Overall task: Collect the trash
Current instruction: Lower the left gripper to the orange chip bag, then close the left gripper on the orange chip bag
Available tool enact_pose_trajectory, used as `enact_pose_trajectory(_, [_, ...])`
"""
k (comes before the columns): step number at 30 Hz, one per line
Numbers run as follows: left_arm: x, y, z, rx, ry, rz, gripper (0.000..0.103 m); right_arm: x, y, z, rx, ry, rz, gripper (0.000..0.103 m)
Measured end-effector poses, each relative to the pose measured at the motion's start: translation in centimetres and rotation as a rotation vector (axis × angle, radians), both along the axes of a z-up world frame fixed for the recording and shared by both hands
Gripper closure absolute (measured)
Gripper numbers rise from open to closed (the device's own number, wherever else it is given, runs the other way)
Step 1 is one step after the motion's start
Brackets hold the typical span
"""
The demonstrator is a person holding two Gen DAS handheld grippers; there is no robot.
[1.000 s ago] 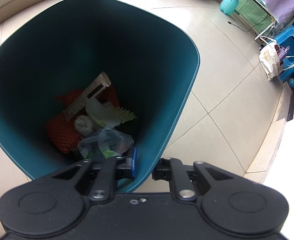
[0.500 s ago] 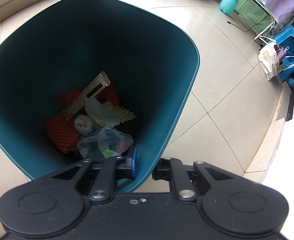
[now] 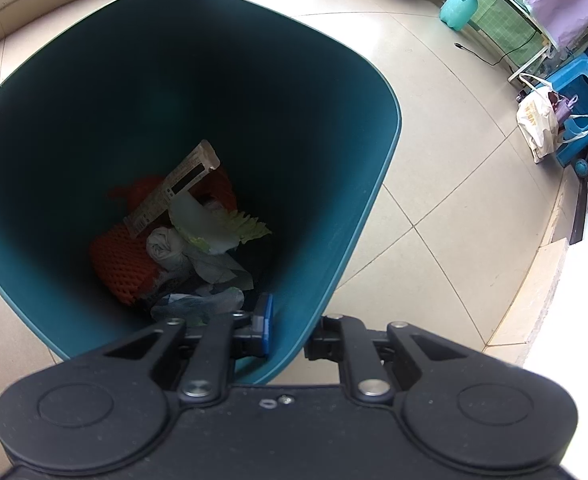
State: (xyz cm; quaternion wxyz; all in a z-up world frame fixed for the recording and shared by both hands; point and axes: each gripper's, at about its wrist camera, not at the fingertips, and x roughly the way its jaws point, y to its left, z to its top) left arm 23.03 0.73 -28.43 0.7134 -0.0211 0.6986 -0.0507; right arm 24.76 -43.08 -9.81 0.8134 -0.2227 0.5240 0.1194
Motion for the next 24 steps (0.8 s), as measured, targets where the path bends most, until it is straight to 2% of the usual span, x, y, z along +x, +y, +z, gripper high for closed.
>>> enact_pose_trajectory(6, [0.2, -0.2, -1.7, 0.025, 0.002, 0.003, 0.019, 0.1, 0.2, 0.0, -0.007, 0.002, 0.002, 0.089])
enact_pose_trajectory(8, [0.2, 0.0, -1.8, 0.011, -0.008, 0.012, 0.019, 0.1, 0.2, 0.0, -0.008, 0.003, 0.002, 0.089])
enact_pose_trajectory(10, [0.2, 0.2, -2.3, -0.002, 0.009, 0.024, 0.019, 0.1, 0.2, -0.1, -0.008, 0.003, 0.002, 0.089])
enact_pose_trajectory(14, [0.2, 0.6, -3.5, 0.02, 0.03, 0.028, 0.02, 0.1, 0.2, -0.1, -0.009, 0.003, 0.002, 0.089])
enact_pose_trajectory(16, [0.2, 0.8, -3.9, 0.021, 0.029, 0.029, 0.031, 0.1, 0.2, -0.1, -0.009, 0.003, 0.002, 0.089])
enact_pose_trajectory(17, [0.1, 1.0, -4.1, 0.022, 0.032, 0.033, 0.04, 0.1, 0.2, -0.1, -0.009, 0.003, 0.002, 0.089])
enact_pose_trajectory(24, [0.1, 1.8, -3.9, 0.023, 0.015, 0.048, 0.059, 0.1, 0.2, -0.1, -0.008, 0.003, 0.001, 0.089])
